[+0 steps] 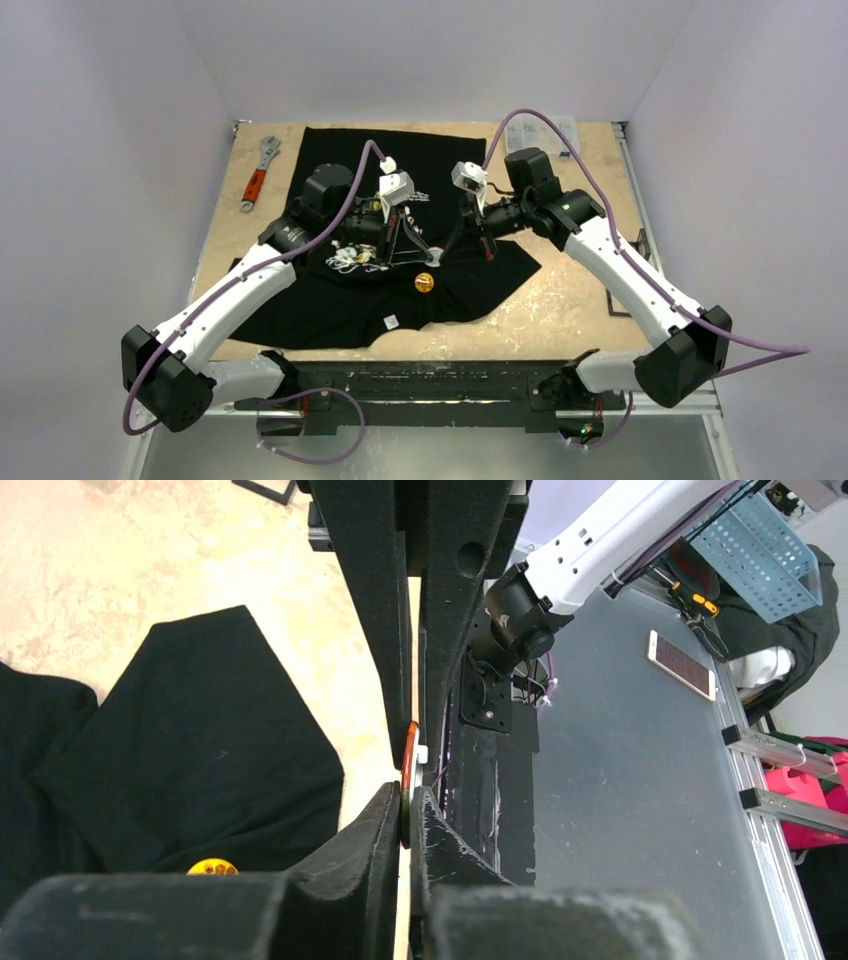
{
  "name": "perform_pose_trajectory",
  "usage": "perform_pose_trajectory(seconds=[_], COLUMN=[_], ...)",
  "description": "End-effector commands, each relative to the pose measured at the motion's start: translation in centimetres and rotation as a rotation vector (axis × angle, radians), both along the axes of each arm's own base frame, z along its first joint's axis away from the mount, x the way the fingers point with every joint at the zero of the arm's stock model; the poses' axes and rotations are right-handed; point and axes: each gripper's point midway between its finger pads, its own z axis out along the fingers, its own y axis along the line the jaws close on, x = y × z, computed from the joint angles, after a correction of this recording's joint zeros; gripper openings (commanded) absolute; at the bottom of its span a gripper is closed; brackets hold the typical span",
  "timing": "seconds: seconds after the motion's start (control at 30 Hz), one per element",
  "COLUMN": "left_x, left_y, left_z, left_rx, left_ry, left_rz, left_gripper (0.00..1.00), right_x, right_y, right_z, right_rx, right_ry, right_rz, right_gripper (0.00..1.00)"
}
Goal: Remove the brooch from the garment
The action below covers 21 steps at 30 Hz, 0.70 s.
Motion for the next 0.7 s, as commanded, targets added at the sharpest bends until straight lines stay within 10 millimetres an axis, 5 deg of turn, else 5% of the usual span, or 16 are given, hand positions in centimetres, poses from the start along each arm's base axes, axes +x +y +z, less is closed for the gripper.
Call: perform_pose_trajectory(seconds=[0.0, 0.17, 0.67], left_x=[1.1, 3.2, 3.6], left_y=[-0.2, 0.3, 0.2], left_z=[0.7, 2.3, 3.1], left_rx=[-0.026, -0.191, -0.254], left_ry=[0.041, 0.199, 0.194], left_rz=[0.024, 0.093, 0.093], left_gripper=[0.0, 0.0, 0.0], right_x=[0.0, 0.9, 3.3], right_y=[0.2, -0.5, -0.8], right_z=[2.1, 1.7, 3.4], right_rx=[0.037, 0.03, 0.128], right_ry=[-0.018, 0.019, 0.205], right_rz=[0.001, -0.047, -0.146], right_gripper=[0.07, 0.31, 0.39])
